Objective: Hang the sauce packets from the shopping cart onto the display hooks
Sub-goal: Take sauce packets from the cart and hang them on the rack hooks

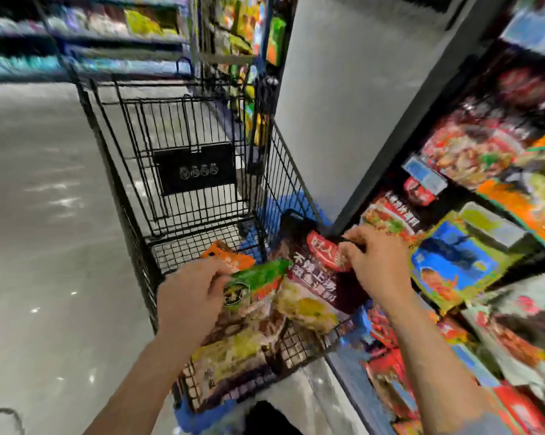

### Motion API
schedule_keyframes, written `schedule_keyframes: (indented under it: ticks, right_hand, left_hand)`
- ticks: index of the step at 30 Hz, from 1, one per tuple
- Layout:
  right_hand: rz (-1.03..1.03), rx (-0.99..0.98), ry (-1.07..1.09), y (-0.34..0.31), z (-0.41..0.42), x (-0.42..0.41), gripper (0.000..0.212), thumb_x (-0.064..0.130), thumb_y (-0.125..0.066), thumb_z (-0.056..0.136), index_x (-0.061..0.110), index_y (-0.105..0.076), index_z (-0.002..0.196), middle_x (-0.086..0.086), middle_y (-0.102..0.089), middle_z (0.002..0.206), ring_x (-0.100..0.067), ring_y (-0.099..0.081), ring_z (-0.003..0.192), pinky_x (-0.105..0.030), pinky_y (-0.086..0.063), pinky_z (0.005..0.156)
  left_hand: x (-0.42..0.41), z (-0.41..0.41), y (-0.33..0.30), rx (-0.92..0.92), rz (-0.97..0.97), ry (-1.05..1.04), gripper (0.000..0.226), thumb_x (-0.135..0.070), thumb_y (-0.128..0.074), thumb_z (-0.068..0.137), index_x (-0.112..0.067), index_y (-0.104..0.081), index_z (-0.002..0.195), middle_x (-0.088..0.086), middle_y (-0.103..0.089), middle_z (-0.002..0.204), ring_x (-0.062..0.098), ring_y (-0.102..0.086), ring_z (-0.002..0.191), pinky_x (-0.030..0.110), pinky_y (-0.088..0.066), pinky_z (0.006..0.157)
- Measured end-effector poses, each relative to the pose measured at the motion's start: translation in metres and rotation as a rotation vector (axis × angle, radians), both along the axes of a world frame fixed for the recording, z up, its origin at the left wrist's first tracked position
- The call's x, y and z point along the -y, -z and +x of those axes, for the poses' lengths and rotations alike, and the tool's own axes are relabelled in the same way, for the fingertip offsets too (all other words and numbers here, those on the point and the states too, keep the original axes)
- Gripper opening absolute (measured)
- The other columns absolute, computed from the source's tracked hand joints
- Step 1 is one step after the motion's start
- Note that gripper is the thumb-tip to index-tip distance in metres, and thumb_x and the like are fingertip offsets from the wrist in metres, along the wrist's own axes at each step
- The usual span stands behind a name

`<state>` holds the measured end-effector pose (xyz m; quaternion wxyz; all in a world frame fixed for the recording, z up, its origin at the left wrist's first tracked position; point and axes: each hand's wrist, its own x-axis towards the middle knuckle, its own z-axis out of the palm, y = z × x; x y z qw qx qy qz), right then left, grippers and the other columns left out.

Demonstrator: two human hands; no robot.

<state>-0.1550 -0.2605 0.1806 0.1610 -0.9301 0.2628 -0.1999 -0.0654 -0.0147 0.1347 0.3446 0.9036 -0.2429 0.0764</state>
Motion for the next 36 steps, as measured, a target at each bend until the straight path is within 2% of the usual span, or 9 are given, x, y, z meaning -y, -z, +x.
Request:
schedule_keyframes:
  ticks: [2, 5, 8, 12, 15, 19, 23, 29, 36]
  right_hand:
    - [-0.061, 0.048, -0.005, -0.028, -0.008, 0.0, 0.012, 0.017, -0.071, 0.079, 0.015, -0.071, 0.09, -0.007, -0.073, 0.087, -0.029, -0.066, 0.086, -0.036, -0.046, 0.074]
    - [-0.13, 0.093, -0.026, -0.064, -0.02, 0.003, 0.009, 0.019, -0.072, 0.078, 0.017, -0.07, 0.086, -0.004, -0.073, 0.084, -0.029, -0.067, 0.084, -0.041, -0.05, 0.072]
    - [-0.163, 0.102, -0.018, -0.094, -0.03, 0.005, 0.007, 0.023, -0.072, 0.079, 0.019, -0.07, 0.085, 0.001, -0.073, 0.084, -0.023, -0.066, 0.083, -0.035, -0.048, 0.071]
    - [-0.172, 0.135, -0.009, -0.128, -0.043, 0.01, 0.007, 0.023, -0.074, 0.077, 0.02, -0.071, 0.083, 0.002, -0.072, 0.083, -0.021, -0.065, 0.081, -0.031, -0.042, 0.067]
    - [-0.173, 0.177, -0.024, -0.149, -0.055, 0.013, 0.006, 0.021, -0.076, 0.075, 0.02, -0.07, 0.076, 0.002, -0.07, 0.075, -0.018, -0.063, 0.076, -0.03, -0.039, 0.063]
    - [-0.209, 0.206, -0.027, -0.169, -0.068, 0.016, 0.008, 0.022, -0.076, 0.073, 0.022, -0.068, 0.073, 0.006, -0.065, 0.07, -0.018, -0.062, 0.075, -0.028, -0.036, 0.062]
    - [-0.244, 0.22, -0.026, -0.186, -0.079, 0.017, 0.009, 0.024, -0.077, 0.073, 0.02, -0.069, 0.074, 0.002, -0.069, 0.075, -0.019, -0.063, 0.078, -0.032, -0.043, 0.066]
    - [-0.274, 0.178, -0.036, -0.194, -0.095, 0.019, 0.011, 0.028, -0.076, 0.075, 0.019, -0.071, 0.08, 0.001, -0.071, 0.082, -0.018, -0.064, 0.083, -0.038, -0.049, 0.073]
    - [-0.25, 0.169, -0.058, -0.182, -0.104, 0.028, 0.009, 0.03, -0.073, 0.077, 0.022, -0.07, 0.078, 0.008, -0.067, 0.078, -0.013, -0.061, 0.078, -0.032, -0.046, 0.067]
  left_hand:
    - [-0.001, 0.009, -0.022, 0.038, -0.042, 0.014, 0.014, -0.013, -0.075, 0.076, -0.026, -0.07, 0.076, -0.009, -0.068, 0.075, 0.019, -0.063, 0.071, 0.031, -0.048, 0.061]
    - [-0.002, 0.021, -0.052, 0.127, -0.081, 0.083, 0.015, -0.012, -0.074, 0.077, -0.026, -0.07, 0.079, -0.015, -0.063, 0.072, 0.006, -0.056, 0.066, 0.021, -0.043, 0.056]
    - [-0.001, 0.024, -0.08, 0.215, -0.126, 0.128, 0.014, -0.009, -0.076, 0.074, -0.021, -0.073, 0.08, -0.014, -0.064, 0.071, -0.002, -0.048, 0.062, 0.015, -0.034, 0.056]
    - [0.006, 0.025, -0.106, 0.31, -0.137, 0.161, 0.019, -0.007, -0.076, 0.073, -0.019, -0.074, 0.088, -0.006, -0.072, 0.08, 0.009, -0.058, 0.069, 0.031, -0.046, 0.068]
    - [0.014, 0.022, -0.122, 0.406, -0.126, 0.206, 0.022, -0.005, -0.076, 0.073, -0.017, -0.074, 0.092, -0.003, -0.072, 0.082, 0.017, -0.065, 0.074, 0.03, -0.043, 0.067]
    - [0.019, 0.017, -0.144, 0.503, -0.143, 0.267, 0.017, -0.018, -0.063, 0.077, -0.017, -0.074, 0.09, -0.004, -0.072, 0.08, 0.015, -0.064, 0.072, 0.028, -0.042, 0.067]
    - [0.025, 0.01, -0.165, 0.53, -0.173, 0.31, 0.013, -0.013, -0.067, 0.079, -0.017, -0.073, 0.089, -0.003, -0.072, 0.081, 0.016, -0.064, 0.072, 0.031, -0.048, 0.066]
    - [0.031, -0.002, -0.185, 0.573, -0.214, 0.322, 0.02, -0.018, -0.058, 0.075, -0.016, -0.073, 0.088, -0.005, -0.07, 0.08, 0.006, -0.052, 0.071, 0.012, -0.034, 0.063]
    - [0.039, -0.006, -0.188, 0.612, -0.168, 0.338, 0.018, -0.017, -0.06, 0.076, -0.019, -0.074, 0.086, -0.008, -0.071, 0.079, 0.011, -0.063, 0.072, 0.008, -0.03, 0.064]
